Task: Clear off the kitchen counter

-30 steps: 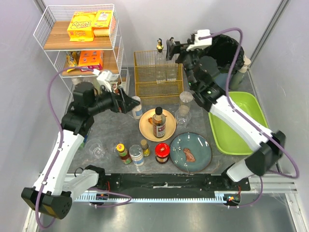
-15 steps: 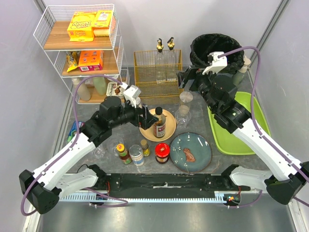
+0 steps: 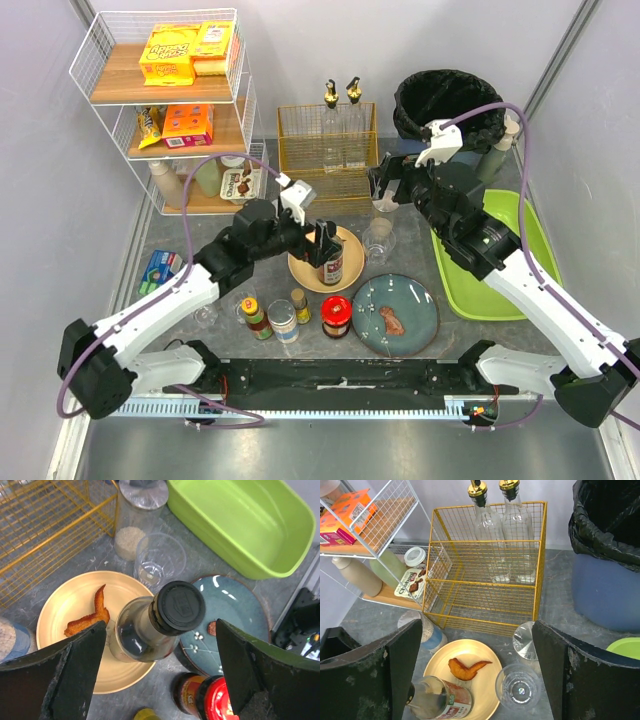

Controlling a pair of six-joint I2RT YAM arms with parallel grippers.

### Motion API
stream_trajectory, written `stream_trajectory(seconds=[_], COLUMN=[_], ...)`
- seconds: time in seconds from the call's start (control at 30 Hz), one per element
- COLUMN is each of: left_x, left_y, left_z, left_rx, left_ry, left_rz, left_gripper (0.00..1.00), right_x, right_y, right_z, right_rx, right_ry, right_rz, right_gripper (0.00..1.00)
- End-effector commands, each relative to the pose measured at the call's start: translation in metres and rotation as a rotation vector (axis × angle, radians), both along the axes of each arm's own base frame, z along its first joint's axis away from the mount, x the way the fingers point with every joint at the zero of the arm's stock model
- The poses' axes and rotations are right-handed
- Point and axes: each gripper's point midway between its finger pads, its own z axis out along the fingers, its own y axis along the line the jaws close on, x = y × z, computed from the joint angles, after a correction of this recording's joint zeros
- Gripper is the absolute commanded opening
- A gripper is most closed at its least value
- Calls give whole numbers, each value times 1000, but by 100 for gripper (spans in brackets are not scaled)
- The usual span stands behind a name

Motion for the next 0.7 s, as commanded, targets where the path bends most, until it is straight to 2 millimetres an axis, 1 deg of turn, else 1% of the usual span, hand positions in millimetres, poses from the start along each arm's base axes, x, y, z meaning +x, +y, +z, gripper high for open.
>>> stream_trajectory(seconds=[0.0, 0.07, 0.17, 0.2, 0.27, 0.3, 0.37, 0.4, 0.43, 0.5, 0.57, 0.63, 0.67], left_x=[17, 20, 22, 23, 24, 25, 25, 28, 29, 28, 28, 29, 29], left_y=[-12, -15, -18, -19, -20, -19, -20, -23, -23, -26, -28, -28, -27], left_z=[14, 9, 6, 6, 4, 3, 5, 11, 12, 12, 11, 13, 16], left_rx=[44, 68, 76, 76, 73, 77, 78, 63, 59, 51, 49, 44, 40], left_ry=[-137, -143, -141, -148, -166, -167, -175, -197, -203, -206, -204, -206, -212], left_rz=[-39, -52, -64, -68, -65, -61, -68, -68, -70, -82, -86, -79, -73], left_gripper=[92, 88, 78, 73, 68, 66, 65, 65, 65, 60, 48, 31, 26], right_x=[-4, 0, 0, 0, -1, 0, -1, -1, -1, -2, -1, 0, 1], right_y=[-9, -17, -20, -21, -29, -35, -44, -45, -47, -50, -54, -58, -58], right_z=[14, 21, 28, 27, 30, 31, 42, 43, 47, 53, 55, 57, 57], right_rx=[-47, -78, -112, -126, -155, -164, -179, -195, -200, -212, -216, -220, -221], right_ry=[-45, -68, -77, -79, -92, -95, -118, -122, -132, -144, -145, -149, -149], right_rz=[-14, -49, -55, -54, -83, -112, -144, -147, -150, -161, -184, -206, -210], right_gripper=[98, 98, 98, 98, 98, 98, 98, 98, 98, 98, 98, 98, 98])
